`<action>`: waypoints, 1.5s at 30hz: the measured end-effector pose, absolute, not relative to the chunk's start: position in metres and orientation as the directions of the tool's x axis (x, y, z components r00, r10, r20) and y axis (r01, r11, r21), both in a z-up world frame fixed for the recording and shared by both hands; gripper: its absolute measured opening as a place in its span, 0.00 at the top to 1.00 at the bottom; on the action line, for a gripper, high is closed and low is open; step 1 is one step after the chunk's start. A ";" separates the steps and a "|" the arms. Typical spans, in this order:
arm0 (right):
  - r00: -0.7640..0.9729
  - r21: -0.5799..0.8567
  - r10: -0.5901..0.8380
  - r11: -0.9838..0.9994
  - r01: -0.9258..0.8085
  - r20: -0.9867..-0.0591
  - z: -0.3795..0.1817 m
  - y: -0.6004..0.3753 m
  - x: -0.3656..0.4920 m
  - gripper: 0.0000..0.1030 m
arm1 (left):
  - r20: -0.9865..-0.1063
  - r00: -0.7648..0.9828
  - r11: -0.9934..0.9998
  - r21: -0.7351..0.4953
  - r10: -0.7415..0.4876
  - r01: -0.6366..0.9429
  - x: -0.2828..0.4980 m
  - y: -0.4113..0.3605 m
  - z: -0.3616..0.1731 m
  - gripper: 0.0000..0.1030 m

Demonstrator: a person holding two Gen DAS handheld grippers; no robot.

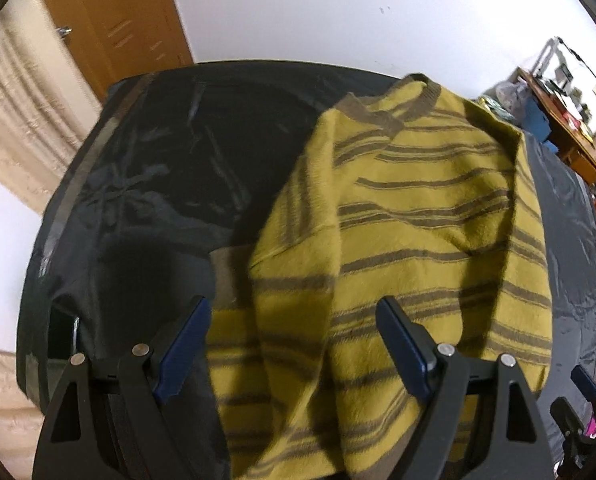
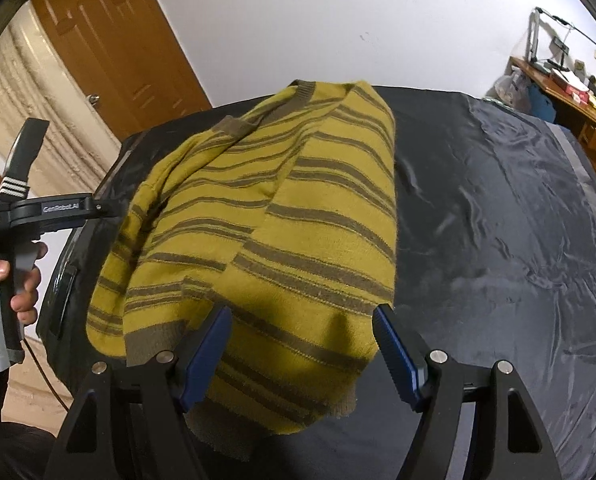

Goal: Fold clothes
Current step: 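Grasp the yellow striped sweater's hem with both grippers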

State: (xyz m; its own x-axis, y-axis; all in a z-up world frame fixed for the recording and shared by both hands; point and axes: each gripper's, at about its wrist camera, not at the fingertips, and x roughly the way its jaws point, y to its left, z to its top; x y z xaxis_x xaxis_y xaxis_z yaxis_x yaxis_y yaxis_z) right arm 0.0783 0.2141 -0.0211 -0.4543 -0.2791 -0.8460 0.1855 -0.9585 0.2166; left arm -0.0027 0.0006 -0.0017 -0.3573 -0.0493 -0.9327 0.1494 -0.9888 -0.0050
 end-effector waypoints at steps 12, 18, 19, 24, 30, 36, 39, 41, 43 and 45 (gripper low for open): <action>-0.430 0.204 -0.237 -0.971 0.122 -0.871 -0.034 0.214 0.074 0.27 | -0.958 -0.251 -0.981 0.098 -0.139 0.167 -0.050 -0.012 -0.058 0.16; -0.396 0.208 -0.239 -0.971 0.119 -0.887 -0.046 0.210 0.066 0.27 | -0.956 -0.243 -0.966 0.103 -0.162 0.239 -0.050 -0.048 -0.047 0.15; -0.392 0.210 -0.242 -0.970 0.124 -0.888 -0.047 0.207 0.064 0.27 | -0.954 -0.255 -0.966 0.093 -0.156 0.241 -0.051 -0.052 -0.046 0.15; -0.375 0.210 -0.264 -0.961 0.180 -0.888 -0.049 0.190 0.054 0.27 | -0.961 -0.277 -0.976 -0.081 0.022 0.203 -0.055 -0.058 -0.047 0.16; -0.398 0.170 -0.259 -0.954 0.246 -0.880 -0.042 0.174 0.038 0.27 | -0.955 -0.291 -0.979 -0.115 0.062 0.170 -0.057 -0.048 -0.043 0.15; -0.462 0.110 -0.220 -0.961 0.254 -0.859 -0.029 0.177 0.006 0.27 | -0.958 -0.279 -0.969 -0.130 0.069 0.208 -0.063 -0.054 -0.052 0.26; -0.485 0.095 -0.208 -0.964 0.248 -0.850 -0.023 0.183 -0.015 0.27 | -0.957 -0.267 -0.964 -0.172 0.115 0.200 -0.065 -0.053 -0.056 0.37; -0.499 0.088 -0.207 -0.964 0.252 -0.841 -0.020 0.189 -0.031 0.27 | -0.955 -0.274 -0.968 -0.168 0.113 0.185 -0.071 -0.055 -0.058 0.42; -0.516 0.072 -0.198 -0.964 0.254 -0.833 -0.016 0.192 -0.049 0.27 | -0.952 -0.283 -0.968 -0.176 0.121 0.177 -0.076 -0.054 -0.059 0.48; -0.536 0.058 -0.191 -0.965 0.255 -0.823 -0.012 0.195 -0.070 0.27 | -0.949 -0.288 -0.965 -0.188 0.131 0.182 -0.077 -0.054 -0.059 0.53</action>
